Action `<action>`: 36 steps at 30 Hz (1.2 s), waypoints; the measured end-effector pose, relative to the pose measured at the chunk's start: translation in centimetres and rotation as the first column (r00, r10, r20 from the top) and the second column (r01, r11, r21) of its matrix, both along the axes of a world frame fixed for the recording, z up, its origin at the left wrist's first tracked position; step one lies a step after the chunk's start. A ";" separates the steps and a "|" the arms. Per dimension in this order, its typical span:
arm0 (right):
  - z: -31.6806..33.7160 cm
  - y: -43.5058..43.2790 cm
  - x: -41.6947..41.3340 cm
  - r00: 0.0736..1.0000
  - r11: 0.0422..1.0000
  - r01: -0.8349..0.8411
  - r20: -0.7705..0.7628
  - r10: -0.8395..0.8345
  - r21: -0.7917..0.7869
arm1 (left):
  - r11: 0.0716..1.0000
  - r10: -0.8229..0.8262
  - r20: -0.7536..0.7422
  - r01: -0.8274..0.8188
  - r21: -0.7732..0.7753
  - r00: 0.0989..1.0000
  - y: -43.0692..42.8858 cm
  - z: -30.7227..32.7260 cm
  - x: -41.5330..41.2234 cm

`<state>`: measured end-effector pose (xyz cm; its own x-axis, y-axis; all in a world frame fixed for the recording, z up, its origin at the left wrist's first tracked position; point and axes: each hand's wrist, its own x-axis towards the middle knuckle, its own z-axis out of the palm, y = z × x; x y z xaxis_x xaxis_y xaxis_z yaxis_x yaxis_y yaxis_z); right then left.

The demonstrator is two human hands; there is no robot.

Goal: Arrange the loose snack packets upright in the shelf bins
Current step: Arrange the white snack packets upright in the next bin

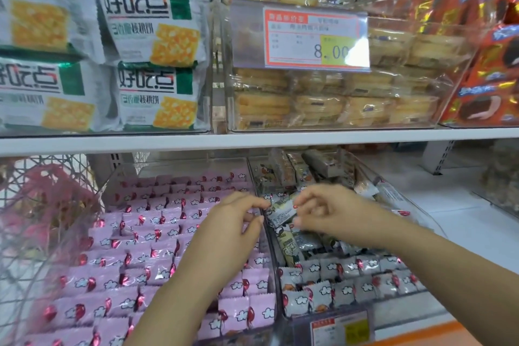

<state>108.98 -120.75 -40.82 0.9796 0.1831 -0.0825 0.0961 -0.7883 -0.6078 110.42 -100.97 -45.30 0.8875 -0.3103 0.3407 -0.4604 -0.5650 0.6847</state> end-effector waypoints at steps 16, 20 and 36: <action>-4.7 1.2 3.2 0.948 0.986 -0.042 -0.317 -0.012 -0.162 | 1.000 -0.010 0.012 0.010 0.006 1.000 -0.4 -0.2 0.5; -4.9 1.0 3.4 0.958 0.997 0.077 -0.275 -0.077 -0.013 | 1.000 -0.001 0.008 0.001 0.020 1.000 -0.5 -0.1 0.3; -1.1 -0.8 -4.0 0.817 0.960 0.120 0.524 -0.241 0.253 | 0.998 0.022 0.000 -0.022 0.063 1.000 -0.3 0.0 0.0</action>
<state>104.98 -121.50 -41.87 0.8689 -0.0482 0.4926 0.3265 -0.6922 -0.6436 110.37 -101.23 -45.28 0.8945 -0.3112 0.3209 -0.4470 -0.6170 0.6477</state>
